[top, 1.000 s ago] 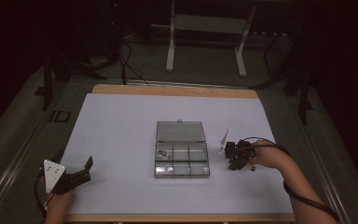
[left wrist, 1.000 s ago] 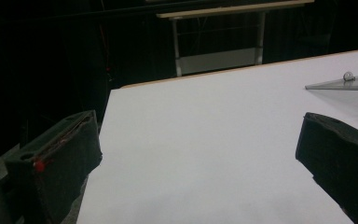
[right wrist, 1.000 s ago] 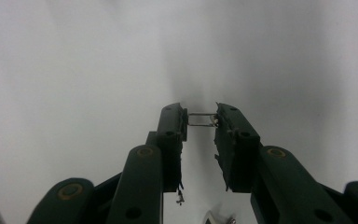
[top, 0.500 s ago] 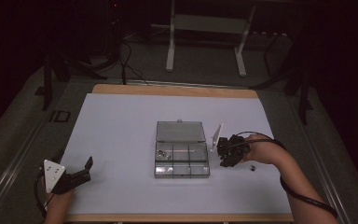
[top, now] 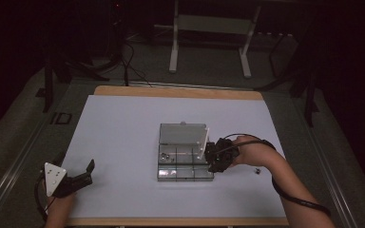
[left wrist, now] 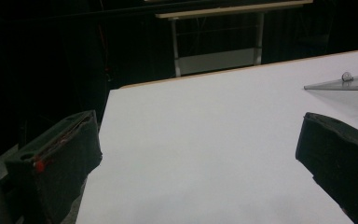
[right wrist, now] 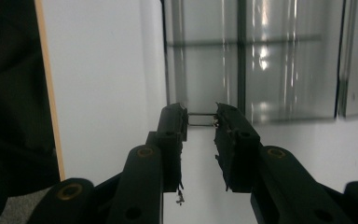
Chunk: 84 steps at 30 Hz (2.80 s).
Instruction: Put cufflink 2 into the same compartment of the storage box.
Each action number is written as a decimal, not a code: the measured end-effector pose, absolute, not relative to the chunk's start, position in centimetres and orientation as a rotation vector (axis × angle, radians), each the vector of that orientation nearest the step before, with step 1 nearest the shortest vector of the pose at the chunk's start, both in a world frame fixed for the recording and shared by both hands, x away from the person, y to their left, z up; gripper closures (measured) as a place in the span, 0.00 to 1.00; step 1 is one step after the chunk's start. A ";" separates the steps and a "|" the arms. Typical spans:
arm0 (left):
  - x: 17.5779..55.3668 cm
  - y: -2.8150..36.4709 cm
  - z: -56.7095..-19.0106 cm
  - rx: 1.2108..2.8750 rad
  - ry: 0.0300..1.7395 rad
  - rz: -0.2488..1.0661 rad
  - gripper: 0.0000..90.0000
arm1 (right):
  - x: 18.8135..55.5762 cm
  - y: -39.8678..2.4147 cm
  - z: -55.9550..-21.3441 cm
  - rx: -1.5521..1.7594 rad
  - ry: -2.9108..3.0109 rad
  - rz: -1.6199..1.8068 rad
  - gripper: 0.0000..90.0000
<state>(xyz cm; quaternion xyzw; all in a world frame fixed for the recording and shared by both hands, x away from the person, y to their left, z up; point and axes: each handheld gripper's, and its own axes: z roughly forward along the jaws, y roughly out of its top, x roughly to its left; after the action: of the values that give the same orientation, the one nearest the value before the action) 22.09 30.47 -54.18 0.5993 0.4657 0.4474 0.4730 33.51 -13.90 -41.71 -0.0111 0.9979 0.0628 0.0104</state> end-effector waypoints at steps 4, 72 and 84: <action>22.1 30.5 -54.2 1.468 1.140 1.091 0.01 | 33.2 -12.3 -41.8 -0.082 3.117 0.213 0.79; 21.5 30.7 -54.4 1.422 1.080 1.100 0.01 | 35.3 -2.0 -50.1 -0.247 3.144 0.537 0.79; 21.5 30.7 -54.3 1.432 1.078 1.100 0.01 | 35.0 -2.4 -48.2 -0.251 3.129 0.530 0.77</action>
<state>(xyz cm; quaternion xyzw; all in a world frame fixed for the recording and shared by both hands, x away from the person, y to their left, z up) 21.52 30.67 -54.34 0.5913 0.4450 0.4542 0.4960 35.01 -2.43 -48.18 -0.0788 0.9827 0.1665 -0.0209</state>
